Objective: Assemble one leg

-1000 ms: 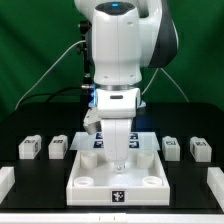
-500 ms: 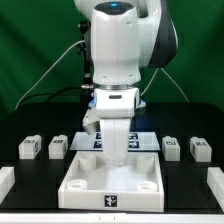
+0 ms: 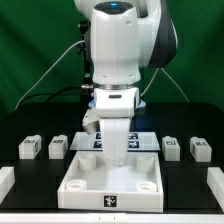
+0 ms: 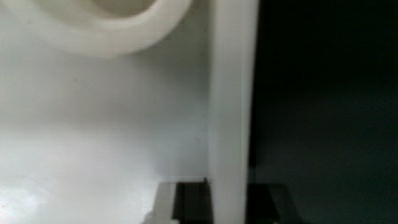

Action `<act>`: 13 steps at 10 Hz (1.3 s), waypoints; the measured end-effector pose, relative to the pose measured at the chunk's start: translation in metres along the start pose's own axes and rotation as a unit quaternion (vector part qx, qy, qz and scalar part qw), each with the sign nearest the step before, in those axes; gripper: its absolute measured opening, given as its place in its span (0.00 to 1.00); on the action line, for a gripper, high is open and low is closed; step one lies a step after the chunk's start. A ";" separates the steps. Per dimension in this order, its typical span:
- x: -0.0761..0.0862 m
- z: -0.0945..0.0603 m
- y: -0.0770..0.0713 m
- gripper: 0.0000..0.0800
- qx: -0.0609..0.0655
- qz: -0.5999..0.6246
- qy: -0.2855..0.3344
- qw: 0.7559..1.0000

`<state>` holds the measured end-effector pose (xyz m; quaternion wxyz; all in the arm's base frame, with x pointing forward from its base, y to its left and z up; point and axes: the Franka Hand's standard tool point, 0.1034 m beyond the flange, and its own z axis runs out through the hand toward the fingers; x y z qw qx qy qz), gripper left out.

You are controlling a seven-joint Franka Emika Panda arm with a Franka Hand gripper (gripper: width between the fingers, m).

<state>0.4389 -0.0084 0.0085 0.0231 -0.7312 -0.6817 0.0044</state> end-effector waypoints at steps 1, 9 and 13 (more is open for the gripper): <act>0.000 0.000 0.000 0.07 0.000 0.000 0.000 1.000; 0.086 -0.001 0.043 0.07 -0.009 -0.005 0.025 1.000; 0.086 0.001 0.048 0.07 -0.014 -0.001 0.028 1.000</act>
Offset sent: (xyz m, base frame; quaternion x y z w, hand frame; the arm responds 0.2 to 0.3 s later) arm 0.0391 0.0481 0.0126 -0.0258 0.0259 -0.0597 0.9975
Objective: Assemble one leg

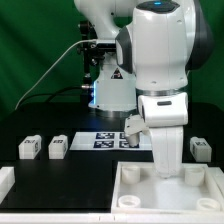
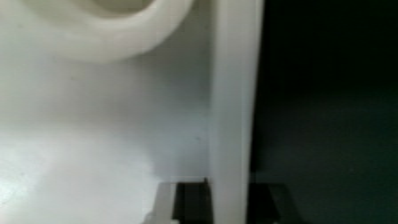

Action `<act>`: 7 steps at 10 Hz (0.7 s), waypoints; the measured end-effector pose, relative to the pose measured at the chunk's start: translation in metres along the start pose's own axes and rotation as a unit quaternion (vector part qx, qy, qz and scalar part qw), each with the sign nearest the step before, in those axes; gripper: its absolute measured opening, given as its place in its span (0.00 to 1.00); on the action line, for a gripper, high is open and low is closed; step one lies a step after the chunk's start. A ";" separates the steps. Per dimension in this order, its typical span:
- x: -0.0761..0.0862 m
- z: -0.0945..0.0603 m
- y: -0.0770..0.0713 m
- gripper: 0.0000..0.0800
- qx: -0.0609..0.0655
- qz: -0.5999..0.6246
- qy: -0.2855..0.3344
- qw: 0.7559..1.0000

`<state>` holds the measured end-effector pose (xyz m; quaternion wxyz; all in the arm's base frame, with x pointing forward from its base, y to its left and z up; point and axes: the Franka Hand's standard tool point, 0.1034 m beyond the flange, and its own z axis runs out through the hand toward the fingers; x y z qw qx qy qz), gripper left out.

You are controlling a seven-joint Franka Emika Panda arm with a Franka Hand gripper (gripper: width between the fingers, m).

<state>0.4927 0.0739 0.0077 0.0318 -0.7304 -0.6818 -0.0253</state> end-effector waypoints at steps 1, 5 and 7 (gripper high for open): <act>0.000 0.000 0.000 0.07 0.000 0.000 0.000 1.000; -0.001 0.001 0.000 0.46 0.001 0.001 0.000 1.000; -0.001 0.001 0.000 0.78 0.001 0.001 0.000 1.000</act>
Offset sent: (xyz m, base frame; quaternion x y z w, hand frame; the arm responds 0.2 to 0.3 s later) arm 0.0000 0.0000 0.0000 0.0000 0.0000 0.0000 1.0000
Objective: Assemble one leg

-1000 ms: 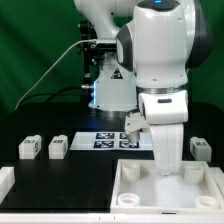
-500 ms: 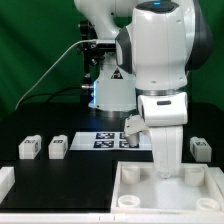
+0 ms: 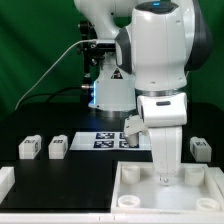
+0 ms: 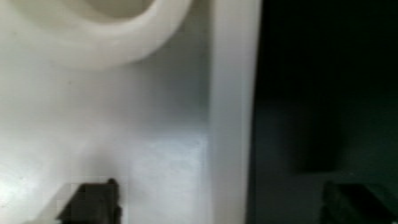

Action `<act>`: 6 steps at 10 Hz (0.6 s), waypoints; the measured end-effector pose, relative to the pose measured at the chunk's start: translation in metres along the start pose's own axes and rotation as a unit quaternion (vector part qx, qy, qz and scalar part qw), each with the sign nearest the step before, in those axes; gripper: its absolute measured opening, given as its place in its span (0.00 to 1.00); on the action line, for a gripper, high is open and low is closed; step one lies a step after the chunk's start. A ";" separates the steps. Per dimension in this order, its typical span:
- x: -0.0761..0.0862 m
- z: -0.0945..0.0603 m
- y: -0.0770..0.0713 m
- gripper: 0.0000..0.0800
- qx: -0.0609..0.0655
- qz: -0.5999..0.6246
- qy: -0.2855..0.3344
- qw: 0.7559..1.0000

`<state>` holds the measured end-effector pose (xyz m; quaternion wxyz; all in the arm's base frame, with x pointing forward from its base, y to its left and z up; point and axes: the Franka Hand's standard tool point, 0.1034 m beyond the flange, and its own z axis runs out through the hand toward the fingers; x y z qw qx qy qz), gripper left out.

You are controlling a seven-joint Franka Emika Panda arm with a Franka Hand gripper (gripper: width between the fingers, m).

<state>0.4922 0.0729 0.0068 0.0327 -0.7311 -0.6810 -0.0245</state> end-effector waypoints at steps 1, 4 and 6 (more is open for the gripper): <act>0.000 0.000 0.000 0.78 0.000 0.000 0.000 1.000; -0.001 0.000 0.000 0.81 0.000 0.001 0.000 1.000; -0.001 0.000 0.000 0.81 0.000 0.001 0.000 1.000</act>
Offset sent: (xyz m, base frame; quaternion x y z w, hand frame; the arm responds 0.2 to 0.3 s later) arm 0.0000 0.0000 0.0000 0.0000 0.0000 0.0000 1.0000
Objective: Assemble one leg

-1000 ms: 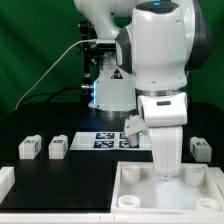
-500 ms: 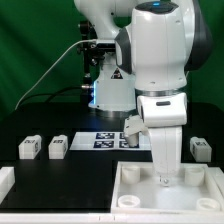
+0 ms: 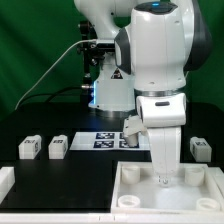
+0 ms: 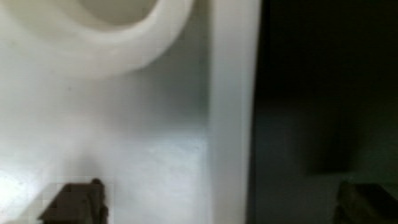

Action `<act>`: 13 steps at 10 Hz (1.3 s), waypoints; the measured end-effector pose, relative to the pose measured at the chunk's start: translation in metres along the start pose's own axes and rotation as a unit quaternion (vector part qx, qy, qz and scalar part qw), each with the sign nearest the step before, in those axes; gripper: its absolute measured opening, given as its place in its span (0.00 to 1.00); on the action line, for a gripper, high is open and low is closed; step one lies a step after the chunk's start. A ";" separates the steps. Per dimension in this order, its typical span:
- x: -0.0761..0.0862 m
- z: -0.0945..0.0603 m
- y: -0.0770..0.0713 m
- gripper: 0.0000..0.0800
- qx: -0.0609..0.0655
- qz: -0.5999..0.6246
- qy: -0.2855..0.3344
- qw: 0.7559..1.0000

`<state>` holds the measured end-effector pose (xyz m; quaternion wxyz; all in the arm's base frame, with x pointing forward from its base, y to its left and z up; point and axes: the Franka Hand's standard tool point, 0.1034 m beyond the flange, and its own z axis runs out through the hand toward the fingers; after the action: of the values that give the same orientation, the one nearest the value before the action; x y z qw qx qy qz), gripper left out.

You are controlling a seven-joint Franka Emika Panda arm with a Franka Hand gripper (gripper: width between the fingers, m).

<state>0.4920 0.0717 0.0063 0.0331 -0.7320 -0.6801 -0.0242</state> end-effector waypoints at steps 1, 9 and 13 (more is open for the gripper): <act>0.000 -0.001 0.000 0.81 0.000 0.001 0.000 1.000; 0.074 -0.047 -0.056 0.81 -0.008 0.442 0.023 0.897; 0.098 -0.026 -0.078 0.81 0.029 0.691 0.016 0.722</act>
Offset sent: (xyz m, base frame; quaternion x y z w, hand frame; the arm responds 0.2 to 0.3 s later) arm -0.0267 0.0274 0.0590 -0.0017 -0.0089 0.1123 0.9936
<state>0.4219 0.1726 0.0413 0.0723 -0.9972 0.0145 0.0132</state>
